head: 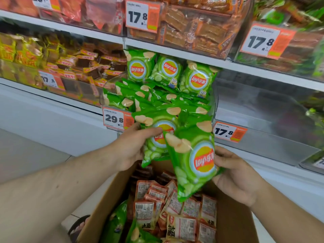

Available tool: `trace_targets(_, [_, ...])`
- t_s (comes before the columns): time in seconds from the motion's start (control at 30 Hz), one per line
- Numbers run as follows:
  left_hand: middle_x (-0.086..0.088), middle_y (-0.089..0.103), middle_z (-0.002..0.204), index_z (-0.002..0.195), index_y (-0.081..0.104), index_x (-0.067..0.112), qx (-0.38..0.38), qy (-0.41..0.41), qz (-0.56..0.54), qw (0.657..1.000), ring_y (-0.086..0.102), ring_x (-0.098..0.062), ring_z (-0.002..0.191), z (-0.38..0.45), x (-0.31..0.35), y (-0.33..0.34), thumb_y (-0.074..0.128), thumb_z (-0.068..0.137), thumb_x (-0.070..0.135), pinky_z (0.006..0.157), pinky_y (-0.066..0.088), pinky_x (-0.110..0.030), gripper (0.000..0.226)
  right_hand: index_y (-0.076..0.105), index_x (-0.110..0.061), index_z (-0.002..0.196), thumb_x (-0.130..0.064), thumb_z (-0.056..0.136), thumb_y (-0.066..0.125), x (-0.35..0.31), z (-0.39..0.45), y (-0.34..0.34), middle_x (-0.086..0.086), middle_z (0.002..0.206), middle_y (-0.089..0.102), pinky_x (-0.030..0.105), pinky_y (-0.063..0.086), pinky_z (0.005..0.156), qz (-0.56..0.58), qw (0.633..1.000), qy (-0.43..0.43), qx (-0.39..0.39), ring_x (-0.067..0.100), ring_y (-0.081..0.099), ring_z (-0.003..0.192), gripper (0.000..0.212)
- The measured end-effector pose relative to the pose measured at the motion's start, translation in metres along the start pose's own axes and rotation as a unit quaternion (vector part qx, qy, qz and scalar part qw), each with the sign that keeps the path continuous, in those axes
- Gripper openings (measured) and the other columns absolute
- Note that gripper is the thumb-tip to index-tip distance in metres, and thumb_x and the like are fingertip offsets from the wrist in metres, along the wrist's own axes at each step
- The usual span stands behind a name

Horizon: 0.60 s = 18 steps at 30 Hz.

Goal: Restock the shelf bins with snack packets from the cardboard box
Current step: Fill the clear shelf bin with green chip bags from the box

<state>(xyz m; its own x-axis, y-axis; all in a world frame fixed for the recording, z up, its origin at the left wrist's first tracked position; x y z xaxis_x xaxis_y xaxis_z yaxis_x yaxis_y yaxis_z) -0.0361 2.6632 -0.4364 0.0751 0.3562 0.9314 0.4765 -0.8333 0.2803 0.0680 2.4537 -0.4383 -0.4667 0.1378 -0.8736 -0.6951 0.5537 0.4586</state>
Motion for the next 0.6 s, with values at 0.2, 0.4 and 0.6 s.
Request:
trace_targets(0.2, [-0.006, 0.074, 0.111, 0.129, 0.052, 0.025, -0.057, 0.010, -0.010, 0.998, 0.071, -0.029, 0.098, -0.006, -0.011, 0.021, 0.062, 0.078, -0.001, 0.092, 0.054, -0.051, 0.058, 0.059, 0.009, 0.121, -0.019, 0.072, 0.076, 0.000, 0.006, 0.016, 0.020, 0.114, 0.068, 0.035, 0.060, 0.079, 0.029, 0.996, -0.064, 0.061, 0.027, 0.068, 0.097, 0.059])
trace_targets(0.4, [0.004, 0.069, 0.124, 0.140, 0.037, 0.039, -0.130, 0.025, -0.053, 0.990, 0.070, -0.022, 0.104, -0.016, -0.007, 0.032, 0.094, 0.038, 0.027, 0.079, 0.061, -0.040, 0.118, 0.059, 0.008, 0.112, -0.011, 0.078, 0.060, -0.001, 0.006, 0.025, 0.020, 0.106, 0.071, 0.033, 0.059, 0.078, -0.042, 0.986, -0.095, 0.131, 0.026, 0.068, 0.092, 0.039])
trace_targets(0.6, [0.009, 0.068, 0.121, 0.149, 0.027, 0.036, -0.059, 0.045, 0.006, 0.997, 0.070, -0.015, 0.104, -0.015, 0.000, 0.029, 0.093, 0.054, 0.017, 0.087, 0.058, -0.034, 0.117, 0.066, -0.003, 0.104, -0.005, 0.092, 0.059, -0.004, 0.003, 0.044, 0.010, 0.098, 0.075, 0.032, 0.056, 0.081, -0.182, 0.973, -0.093, 0.110, 0.023, 0.072, 0.092, 0.013])
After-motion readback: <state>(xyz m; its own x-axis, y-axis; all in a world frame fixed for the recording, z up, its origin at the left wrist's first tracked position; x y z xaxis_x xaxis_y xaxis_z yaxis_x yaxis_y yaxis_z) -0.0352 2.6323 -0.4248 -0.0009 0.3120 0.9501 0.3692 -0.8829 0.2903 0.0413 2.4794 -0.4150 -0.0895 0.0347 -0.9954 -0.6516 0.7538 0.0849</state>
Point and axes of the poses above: each hand's wrist, its own z-axis towards the middle knuckle, its own y-axis out of the palm, x = y × z, the point moved 4 cm from there along z, towards the middle knuckle
